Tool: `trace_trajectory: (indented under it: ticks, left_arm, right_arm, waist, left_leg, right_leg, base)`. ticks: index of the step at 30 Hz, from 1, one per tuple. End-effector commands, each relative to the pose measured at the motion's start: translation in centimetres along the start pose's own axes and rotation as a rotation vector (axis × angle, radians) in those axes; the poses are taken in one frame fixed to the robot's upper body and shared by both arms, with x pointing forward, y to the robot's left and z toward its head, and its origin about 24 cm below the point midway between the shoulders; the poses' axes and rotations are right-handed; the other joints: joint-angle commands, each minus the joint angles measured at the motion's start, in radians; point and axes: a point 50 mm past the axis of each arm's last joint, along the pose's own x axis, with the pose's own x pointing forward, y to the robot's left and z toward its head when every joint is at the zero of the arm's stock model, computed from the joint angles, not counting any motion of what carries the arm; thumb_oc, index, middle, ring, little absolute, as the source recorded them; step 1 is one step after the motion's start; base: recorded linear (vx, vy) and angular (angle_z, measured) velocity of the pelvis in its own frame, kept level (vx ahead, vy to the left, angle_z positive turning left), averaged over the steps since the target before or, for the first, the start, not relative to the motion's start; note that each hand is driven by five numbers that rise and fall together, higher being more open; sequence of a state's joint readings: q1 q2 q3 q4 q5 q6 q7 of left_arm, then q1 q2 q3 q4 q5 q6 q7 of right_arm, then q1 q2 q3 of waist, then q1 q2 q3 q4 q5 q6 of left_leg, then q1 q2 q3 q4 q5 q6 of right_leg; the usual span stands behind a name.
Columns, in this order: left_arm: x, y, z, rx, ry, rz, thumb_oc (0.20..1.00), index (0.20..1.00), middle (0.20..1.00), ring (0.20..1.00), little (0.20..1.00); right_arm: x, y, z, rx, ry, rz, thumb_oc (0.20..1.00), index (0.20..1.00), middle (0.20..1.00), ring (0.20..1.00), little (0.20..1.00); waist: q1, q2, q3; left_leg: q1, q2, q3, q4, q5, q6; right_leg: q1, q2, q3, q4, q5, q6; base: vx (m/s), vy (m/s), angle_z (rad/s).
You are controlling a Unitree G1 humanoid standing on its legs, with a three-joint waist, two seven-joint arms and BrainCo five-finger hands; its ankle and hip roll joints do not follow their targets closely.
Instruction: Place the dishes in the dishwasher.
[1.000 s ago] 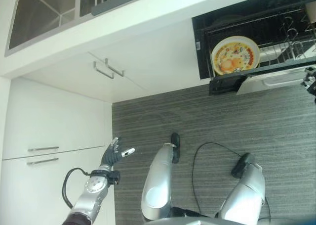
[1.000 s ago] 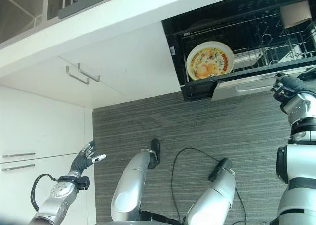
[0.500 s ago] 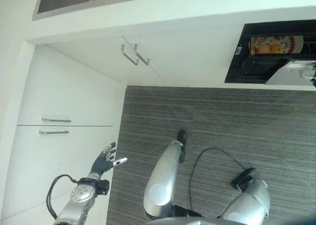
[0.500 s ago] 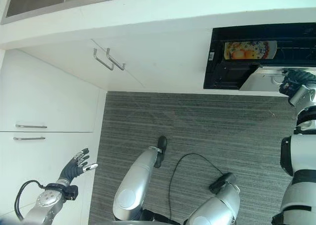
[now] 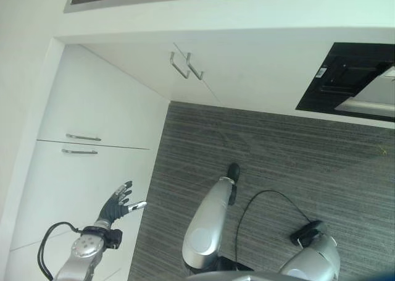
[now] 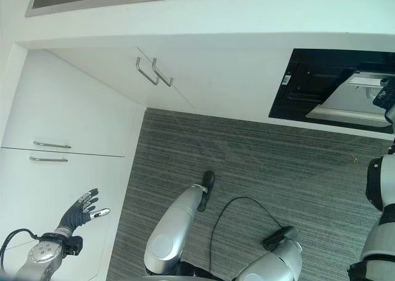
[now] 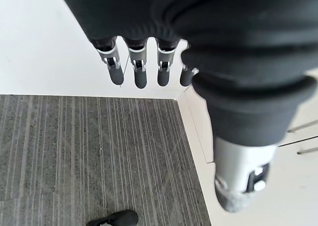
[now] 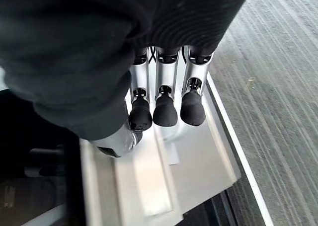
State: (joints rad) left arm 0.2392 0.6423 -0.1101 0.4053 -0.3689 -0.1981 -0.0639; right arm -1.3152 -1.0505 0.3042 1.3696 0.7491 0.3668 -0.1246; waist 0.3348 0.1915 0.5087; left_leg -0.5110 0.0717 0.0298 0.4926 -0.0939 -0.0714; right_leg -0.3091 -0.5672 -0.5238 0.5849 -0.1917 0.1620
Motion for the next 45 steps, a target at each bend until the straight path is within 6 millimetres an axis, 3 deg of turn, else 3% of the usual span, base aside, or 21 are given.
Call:
trace_trajectory:
  ticks: [1, 15, 19, 23, 30, 32, 33, 39, 41, 42, 43, 45]
  left_arm:
    - [-1.4, 3.2, -0.4, 0.097, 0.033, 0.049, 1.000, 1.000, 1.000, 1.000, 1.000]
    - [-1.0, 4.1, 1.2, 0.074, -0.027, 0.050, 1.000, 1.000, 1.000, 1.000, 1.000]
    - [-1.0, 4.7, 1.7, 0.062, -0.052, 0.070, 1.000, 1.000, 1.000, 1.000, 1.000]
    - [-0.7, 3.7, 2.0, 0.026, -0.089, 0.084, 1.000, 1.000, 1.000, 1.000, 1.000]
    - [-0.3, 2.1, 2.2, -0.017, -0.127, 0.120, 1.000, 1.000, 1.000, 1.000, 1.000]
    - [-0.1, 2.0, 2.4, -0.023, -0.135, 0.133, 1.000, 1.000, 1.000, 1.000, 1.000]
    - [0.1, 2.1, 2.8, -0.021, -0.147, 0.138, 1.000, 1.000, 1.000, 1.000, 1.000]
    - [0.5, 1.6, 3.0, -0.019, -0.156, 0.123, 1.000, 1.000, 1.000, 1.000, 1.000]
    - [0.6, 1.1, 2.5, -0.017, -0.141, 0.113, 1.000, 1.000, 1.000, 1.000, 1.000]
    - [0.7, 0.7, 2.0, -0.006, -0.127, 0.107, 1.000, 1.000, 1.000, 1.000, 1.000]
    - [0.7, 0.6, 1.7, -0.004, -0.118, 0.105, 1.000, 1.000, 1.000, 1.000, 1.000]
    - [1.0, -0.4, 0.8, 0.011, -0.089, 0.089, 1.000, 1.000, 1.000, 1.000, 1.000]
  right_arm:
    - [-4.5, 1.3, 11.5, 0.106, -0.439, 0.138, 0.200, 0.200, 0.200, 0.200, 0.200]
    - [-3.6, 2.3, 9.4, 0.086, -0.429, 0.231, 0.200, 0.200, 0.200, 0.200, 0.200]
    - [-3.5, 3.9, 7.8, 0.073, -0.508, 0.293, 0.200, 0.200, 0.200, 0.200, 0.200]
    - [-3.8, 5.1, 4.9, 0.125, -0.551, 0.326, 0.200, 0.200, 0.200, 0.200, 0.200]
    - [-4.1, 6.4, -2.0, 0.040, -0.504, 0.397, 0.200, 0.200, 0.200, 0.200, 0.200]
    - [-4.0, 6.2, -4.0, 0.061, -0.447, 0.421, 0.200, 0.200, 0.200, 0.200, 0.200]
    - [-3.7, 6.1, -6.1, 0.083, -0.384, 0.454, 0.200, 0.200, 0.200, 0.200, 0.200]
    - [-3.0, 4.0, -12.2, 0.097, -0.226, 0.423, 0.200, 0.200, 0.200, 0.200, 0.200]
    - [-3.4, 3.8, -15.8, 0.079, -0.138, 0.423, 0.200, 0.200, 0.200, 0.200, 0.200]
    - [-4.0, 4.0, -18.8, 0.070, -0.075, 0.426, 0.200, 0.200, 0.200, 0.200, 0.200]
    - [-4.3, 4.1, -19.9, 0.048, -0.054, 0.431, 0.200, 0.200, 0.200, 0.200, 0.200]
    - [-5.3, 3.9, -23.7, -0.025, 0.023, 0.448, 0.200, 0.200, 0.200, 0.200, 0.200]
  waist:
    - [0.061, 0.008, -0.006]
    - [0.054, -0.020, -0.007]
    - [0.038, -0.045, -0.001]
    - [0.002, -0.064, 0.005]
    - [-0.038, -0.136, 0.004]
    - [-0.044, -0.158, 0.000]
    - [-0.047, -0.179, -0.009]
    - [-0.059, -0.223, -0.042]
    - [-0.067, -0.240, -0.059]
    - [-0.078, -0.263, -0.073]
    - [-0.084, -0.270, -0.078]
    - [-0.119, -0.279, -0.095]
  left_leg:
    - [-0.026, 0.050, 0.048, -0.057, 0.057, -0.032]
    - [-0.019, 0.076, 0.047, -0.097, 0.080, -0.037]
    - [-0.008, 0.089, 0.055, -0.120, 0.089, -0.039]
    - [0.012, 0.099, 0.072, -0.144, 0.094, -0.039]
    - [0.058, 0.119, 0.104, -0.190, 0.094, -0.046]
    - [0.070, 0.123, 0.115, -0.204, 0.094, -0.050]
    - [0.084, 0.122, 0.128, -0.227, 0.096, -0.050]
    - [0.124, 0.107, 0.160, -0.243, 0.065, -0.043]
    - [0.141, 0.095, 0.164, -0.246, 0.052, -0.031]
    - [0.164, 0.080, 0.161, -0.260, 0.041, -0.020]
    - [0.178, 0.072, 0.156, -0.267, 0.037, -0.014]
    - [0.233, 0.040, 0.128, -0.310, 0.031, 0.012]
  right_leg:
    - [-0.042, 0.003, 0.086, 0.068, 0.007, -0.003]
    - [-0.004, 0.050, 0.060, -0.017, 0.032, -0.004]
    - [0.029, 0.077, 0.049, -0.071, 0.053, -0.004]
    - [0.065, 0.111, 0.057, -0.142, 0.073, -0.003]
    - [0.166, 0.184, 0.061, -0.338, 0.141, 0.011]
    - [0.196, 0.197, 0.057, -0.380, 0.159, 0.015]
    - [0.222, 0.207, 0.052, -0.426, 0.181, 0.021]
    - [0.296, 0.214, 0.046, -0.523, 0.246, 0.037]
    - [0.313, 0.218, 0.057, -0.525, 0.252, 0.034]
    - [0.311, 0.218, 0.069, -0.495, 0.269, 0.034]
    - [0.307, 0.218, 0.080, -0.468, 0.273, 0.033]
    - [0.286, 0.234, 0.148, -0.396, 0.275, 0.031]
  base:
    - [-0.04, -0.034, -0.03]
    - [-0.06, -0.016, -0.05]
    - [-0.09, -0.023, -0.03]
    - [-0.11, 0.025, -0.05]
    - [-0.07, 0.064, -0.11]
    - [-0.01, 0.077, -0.08]
    - [0.01, 0.081, -0.07]
    - [0.06, 0.160, -0.03]
    - [0.15, 0.231, 0.12]
    - [0.15, 0.201, 0.24]
    - [0.19, 0.218, 0.28]
    - [0.16, 0.137, 0.03]
